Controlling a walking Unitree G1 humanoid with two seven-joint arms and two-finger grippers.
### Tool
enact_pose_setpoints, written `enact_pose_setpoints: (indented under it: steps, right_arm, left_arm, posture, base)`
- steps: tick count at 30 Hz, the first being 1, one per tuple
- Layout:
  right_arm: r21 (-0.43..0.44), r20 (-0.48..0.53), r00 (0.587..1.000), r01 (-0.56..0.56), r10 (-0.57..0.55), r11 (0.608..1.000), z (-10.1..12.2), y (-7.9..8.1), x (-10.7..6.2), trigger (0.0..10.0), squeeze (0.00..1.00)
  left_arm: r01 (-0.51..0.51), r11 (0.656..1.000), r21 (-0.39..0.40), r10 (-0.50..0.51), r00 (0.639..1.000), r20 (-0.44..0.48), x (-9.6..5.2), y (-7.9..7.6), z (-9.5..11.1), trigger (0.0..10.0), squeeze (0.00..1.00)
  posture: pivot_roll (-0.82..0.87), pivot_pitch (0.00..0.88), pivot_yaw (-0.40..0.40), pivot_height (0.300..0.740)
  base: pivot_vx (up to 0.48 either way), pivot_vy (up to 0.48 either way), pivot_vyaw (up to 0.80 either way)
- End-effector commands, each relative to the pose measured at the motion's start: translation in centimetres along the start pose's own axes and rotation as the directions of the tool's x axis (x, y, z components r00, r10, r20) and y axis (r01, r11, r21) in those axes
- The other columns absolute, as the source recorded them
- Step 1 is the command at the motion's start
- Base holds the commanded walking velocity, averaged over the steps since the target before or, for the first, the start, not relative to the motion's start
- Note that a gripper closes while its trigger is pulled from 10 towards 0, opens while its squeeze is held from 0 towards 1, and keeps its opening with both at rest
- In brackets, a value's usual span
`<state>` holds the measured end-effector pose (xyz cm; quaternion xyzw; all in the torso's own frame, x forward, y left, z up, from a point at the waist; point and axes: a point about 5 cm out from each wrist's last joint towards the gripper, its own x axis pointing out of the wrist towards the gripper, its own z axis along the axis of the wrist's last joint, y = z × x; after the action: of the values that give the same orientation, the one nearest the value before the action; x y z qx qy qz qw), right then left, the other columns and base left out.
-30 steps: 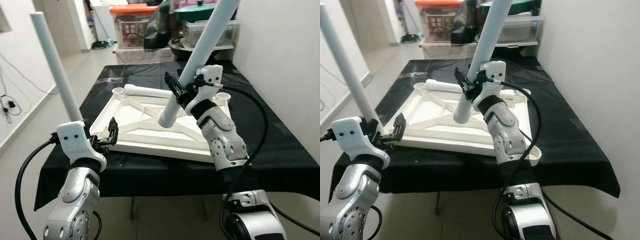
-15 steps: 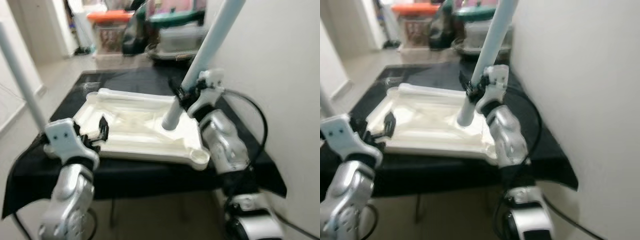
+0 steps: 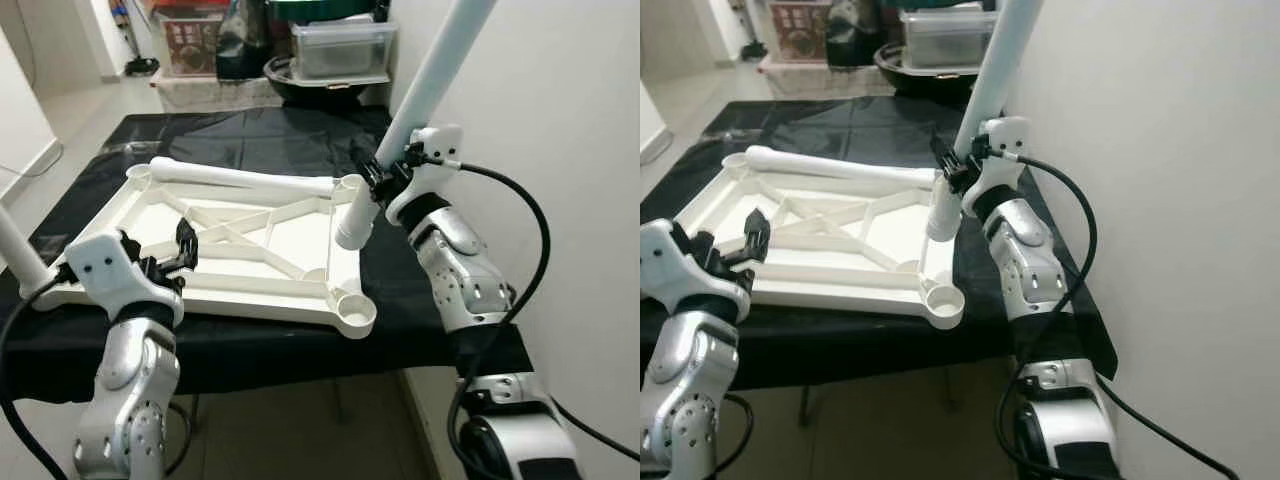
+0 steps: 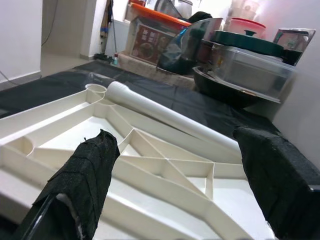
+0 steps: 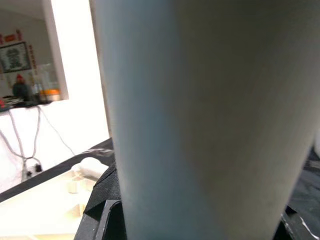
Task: Building children table
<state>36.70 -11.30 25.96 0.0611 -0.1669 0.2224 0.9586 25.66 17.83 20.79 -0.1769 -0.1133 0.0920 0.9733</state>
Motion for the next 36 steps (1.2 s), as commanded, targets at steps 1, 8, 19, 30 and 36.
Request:
enact_pose_setpoints:
  steps: [1,8,19,30,36]
  right_arm:
    - [-0.010,0.021,0.999,-0.025,0.026,1.000,0.5,0.6,0.5,10.0,0.00]
    - [-0.035,0.021,1.000,0.013,-0.012,0.999,0.6,-0.7,0.2,10.0,0.00]
    - [-0.081,-0.033,0.999,0.017,-0.020,0.997,2.1,-5.6,1.5,10.0,0.00]
    - [0.115,-0.126,0.891,-0.424,0.437,0.898,3.2,-5.8,1.5,10.0,0.00]
    - [0.174,-0.087,0.807,-0.565,0.584,0.806,3.9,-4.8,1.8,10.0,0.00]
  left_arm:
    - [-0.009,1.000,0.013,0.009,1.000,-0.013,-0.2,0.1,-0.4,10.0,0.00]
    - [0.037,0.999,0.026,-0.036,0.999,-0.037,-0.7,-1.1,-0.8,10.0,0.00]
    - [0.120,0.991,0.065,-0.116,0.991,-0.062,-2.1,-2.7,-0.8,10.0,0.00]
    - [0.224,0.974,0.044,-0.216,0.966,-0.140,-5.3,-4.4,-1.3,10.0,0.00]
    - [0.242,0.969,0.040,-0.233,0.958,-0.165,-6.3,-4.6,-1.1,10.0,0.00]
  posture:
    - [-0.01,0.000,-0.006,0.740]
    - [0.00,0.000,0.005,0.740]
    - [0.06,0.055,0.003,0.740]
    - [0.09,0.171,0.024,0.740]
    - [0.11,0.200,0.027,0.740]
  base:
    - [0.000,0.000,0.00]
    - [0.000,0.000,0.00]
    - [0.000,0.000,0.00]
    - [0.000,0.000,0.00]
    - [0.000,0.000,0.00]
